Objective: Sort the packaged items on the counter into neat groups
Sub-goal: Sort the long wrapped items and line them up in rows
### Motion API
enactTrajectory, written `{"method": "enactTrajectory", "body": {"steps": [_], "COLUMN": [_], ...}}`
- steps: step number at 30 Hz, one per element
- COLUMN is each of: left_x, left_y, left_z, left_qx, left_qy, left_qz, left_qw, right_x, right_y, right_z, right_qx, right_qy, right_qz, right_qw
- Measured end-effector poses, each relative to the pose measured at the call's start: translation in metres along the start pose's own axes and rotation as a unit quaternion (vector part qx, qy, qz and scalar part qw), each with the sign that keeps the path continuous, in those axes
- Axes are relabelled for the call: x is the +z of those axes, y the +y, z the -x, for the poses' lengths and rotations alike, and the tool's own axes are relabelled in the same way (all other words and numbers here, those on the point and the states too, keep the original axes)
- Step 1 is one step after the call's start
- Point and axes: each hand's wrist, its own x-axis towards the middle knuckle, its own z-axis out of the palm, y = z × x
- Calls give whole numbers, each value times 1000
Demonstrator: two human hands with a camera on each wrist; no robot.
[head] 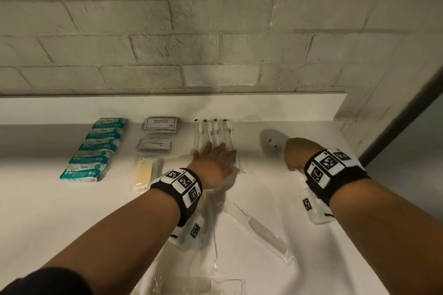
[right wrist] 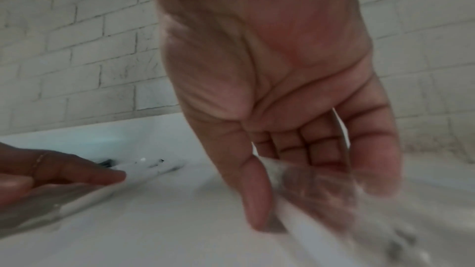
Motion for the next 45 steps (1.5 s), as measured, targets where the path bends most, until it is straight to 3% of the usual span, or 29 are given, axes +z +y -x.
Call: {"method": "enactTrajectory", "body": {"steps": [2, 7, 11, 15, 18, 21, 25, 29, 45], "left_x": [-1, -1, -2, -2, -1, -1, -9, -20, -19], "left_y": [0, 1, 1, 1, 2, 2, -6, -21, -47], "left_z": [1, 1, 1, 2, 0, -1, -7, -16, -35], "left_qx": [1, 0, -4, -7, -9, -16, -64, -136, -71], "left_qy": [6, 8, -3, -11, -13, -2, 39, -2, -33], "left_qz": [-2, 2, 12, 13, 4, 17, 30, 68, 19], "left_qw": [1000, 1000, 1000, 1000, 1000, 1000, 997, 988, 997], "right_x": [-4, -10, -8, -14, -11, -4, 2, 1, -2], "right_y": [-13, -36, -46, -36, -29, -35, -47, -56, -76], "right_z": [-3, -8, -2, -5, -3, -3, -17, -30, -54], "right_qx": [0, -33, -103, -80, -80, -81, -82, -89, -106], "right_qy": [14, 154, 92, 147, 55, -31, -40, -52, -67], "right_qz": [-60, -207, -187, -213, -217, -319, -394, -444, -478], "right_qw": [998, 966, 973, 963, 971, 944, 914, 890, 869]}}
